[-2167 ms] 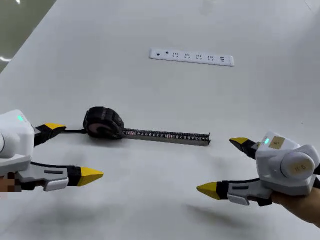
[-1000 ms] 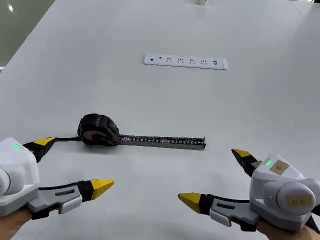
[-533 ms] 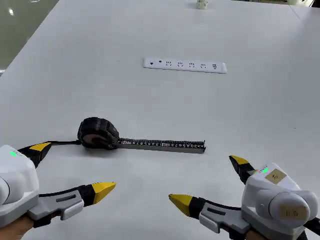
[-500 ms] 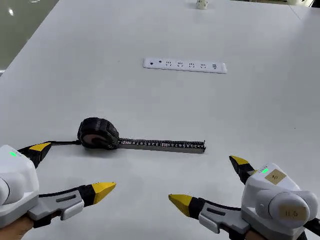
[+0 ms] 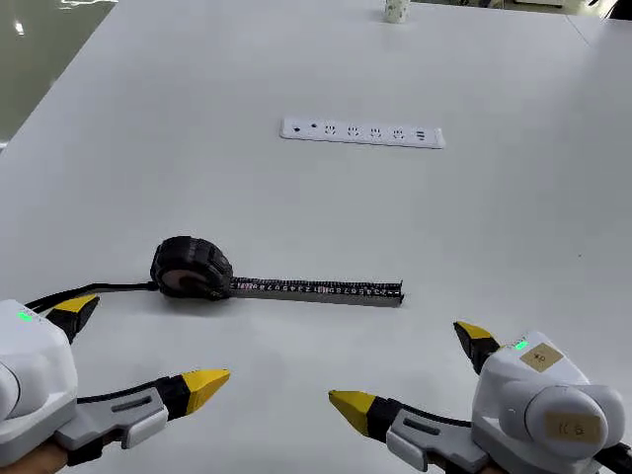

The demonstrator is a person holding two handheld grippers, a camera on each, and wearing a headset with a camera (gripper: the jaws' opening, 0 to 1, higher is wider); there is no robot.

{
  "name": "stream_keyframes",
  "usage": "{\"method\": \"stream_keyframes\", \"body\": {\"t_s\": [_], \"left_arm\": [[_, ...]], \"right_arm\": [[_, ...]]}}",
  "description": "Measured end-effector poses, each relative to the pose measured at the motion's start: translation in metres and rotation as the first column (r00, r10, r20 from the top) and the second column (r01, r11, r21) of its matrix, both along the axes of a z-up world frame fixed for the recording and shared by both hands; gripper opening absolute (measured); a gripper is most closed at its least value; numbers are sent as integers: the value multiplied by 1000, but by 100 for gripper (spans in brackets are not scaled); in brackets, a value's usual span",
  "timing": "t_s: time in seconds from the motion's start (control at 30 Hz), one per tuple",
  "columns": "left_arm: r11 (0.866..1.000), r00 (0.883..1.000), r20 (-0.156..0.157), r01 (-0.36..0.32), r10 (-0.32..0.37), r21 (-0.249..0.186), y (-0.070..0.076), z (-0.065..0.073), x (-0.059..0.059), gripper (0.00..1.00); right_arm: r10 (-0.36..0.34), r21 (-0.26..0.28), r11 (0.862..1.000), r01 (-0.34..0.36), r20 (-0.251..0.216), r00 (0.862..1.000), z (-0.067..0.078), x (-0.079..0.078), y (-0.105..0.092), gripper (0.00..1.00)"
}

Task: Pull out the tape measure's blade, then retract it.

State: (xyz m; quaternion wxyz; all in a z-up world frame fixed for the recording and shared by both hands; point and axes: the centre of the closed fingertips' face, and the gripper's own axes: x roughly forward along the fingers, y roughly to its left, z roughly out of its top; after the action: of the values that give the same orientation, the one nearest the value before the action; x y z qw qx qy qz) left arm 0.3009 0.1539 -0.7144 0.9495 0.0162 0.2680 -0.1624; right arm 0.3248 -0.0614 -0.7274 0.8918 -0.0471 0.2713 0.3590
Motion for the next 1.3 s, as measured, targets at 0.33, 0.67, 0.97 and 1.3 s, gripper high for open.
{"method": "stream_keyframes", "body": {"t_s": [0.33,0.67,0.97,1.3], "left_arm": [[1000,1000,-9,-14,14,1,-4,0,-2,99],[999,999,-19,-36,36,-3,-2,2,-3,99],[999,999,-19,-50,50,-8,-4,2,-2,99],[998,998,-15,-67,67,-17,-6,2,1,99]], "right_arm": [[9,-9,1000,-9,-1,1000,0,-4,3,99],[8,-11,1000,-8,3,1000,1,-4,3,99],[18,-22,1000,-18,4,1000,0,-5,2,99],[34,-15,999,-34,7,999,1,-4,2,99]]}}
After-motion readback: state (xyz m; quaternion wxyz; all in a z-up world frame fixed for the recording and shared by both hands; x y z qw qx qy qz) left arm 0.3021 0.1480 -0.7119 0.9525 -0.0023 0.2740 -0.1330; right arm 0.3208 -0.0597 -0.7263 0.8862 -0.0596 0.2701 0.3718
